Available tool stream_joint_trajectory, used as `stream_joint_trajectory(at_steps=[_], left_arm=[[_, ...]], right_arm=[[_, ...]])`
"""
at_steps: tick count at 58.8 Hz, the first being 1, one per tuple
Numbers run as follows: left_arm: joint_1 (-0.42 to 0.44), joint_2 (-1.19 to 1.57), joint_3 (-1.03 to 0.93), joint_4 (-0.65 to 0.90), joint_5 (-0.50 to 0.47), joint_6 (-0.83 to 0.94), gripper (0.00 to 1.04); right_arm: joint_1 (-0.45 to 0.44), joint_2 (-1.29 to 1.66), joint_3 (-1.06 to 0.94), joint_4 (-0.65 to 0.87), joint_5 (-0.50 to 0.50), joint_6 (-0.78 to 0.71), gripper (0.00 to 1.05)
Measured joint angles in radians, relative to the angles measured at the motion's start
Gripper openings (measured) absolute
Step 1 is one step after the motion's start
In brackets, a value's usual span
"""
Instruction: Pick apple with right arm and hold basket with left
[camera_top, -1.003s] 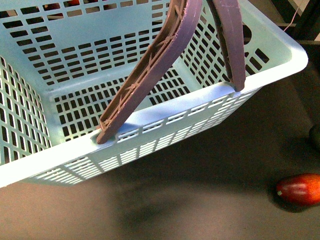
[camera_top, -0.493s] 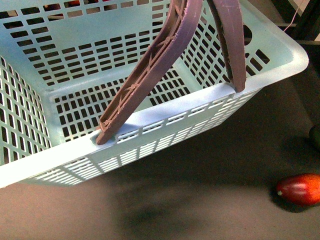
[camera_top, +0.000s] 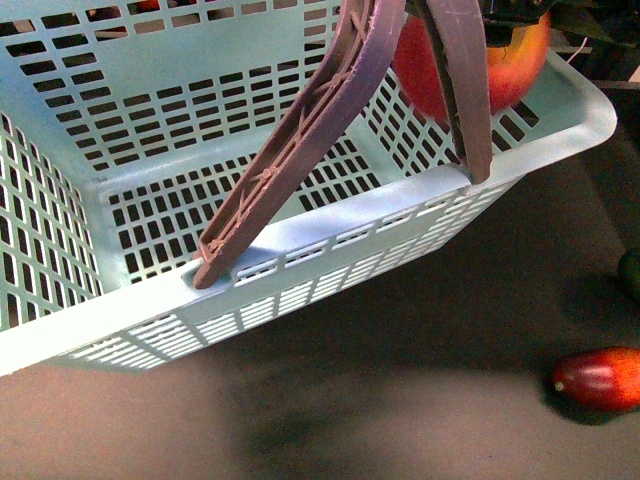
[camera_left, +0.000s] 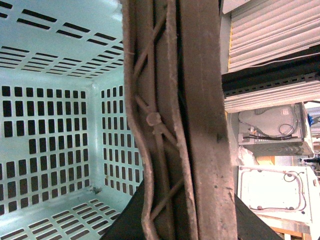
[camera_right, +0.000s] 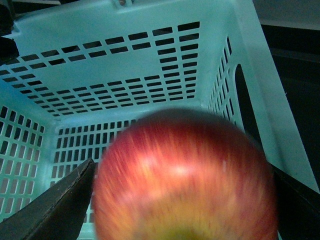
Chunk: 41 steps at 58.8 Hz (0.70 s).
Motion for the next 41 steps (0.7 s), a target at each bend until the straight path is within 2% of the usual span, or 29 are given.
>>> stream_joint_trajectory(at_steps=[10, 18, 29, 36, 38, 41], left_arm=[[0.0, 0.0, 0.0, -0.005, 0.008, 0.004, 0.16], [0.0, 0.0, 0.0, -0.006, -0.003, 0.002, 0.16], [0.001, 0.0, 0.0, -0.006, -0.004, 0.004, 0.16], [0.0, 0.0, 0.0, -0.006, 0.0, 0.0, 0.16], [0.001, 0.0, 0.0, -0.006, 0.001, 0.0, 0.16], [0.0, 0.0, 0.0, -0.006, 0.001, 0.0, 0.16]], right_arm=[[-0.005, -0.013, -0.003, 0.007, 0.018, 0.013, 0.96], [-0.047, -0.076, -0.035, 0.025, 0.073, 0.031, 0.96], [-0.194, -0.262, -0.137, 0.027, 0.15, 0.053, 0.96], [-0.338, -0.43, -0.241, -0.043, 0.218, 0.038, 0.96], [-0.375, -0.486, -0.318, 0.066, 0.164, -0.011, 0.88], [-0.387, -0.531, -0.389, 0.185, 0.136, -0.045, 0.79]])
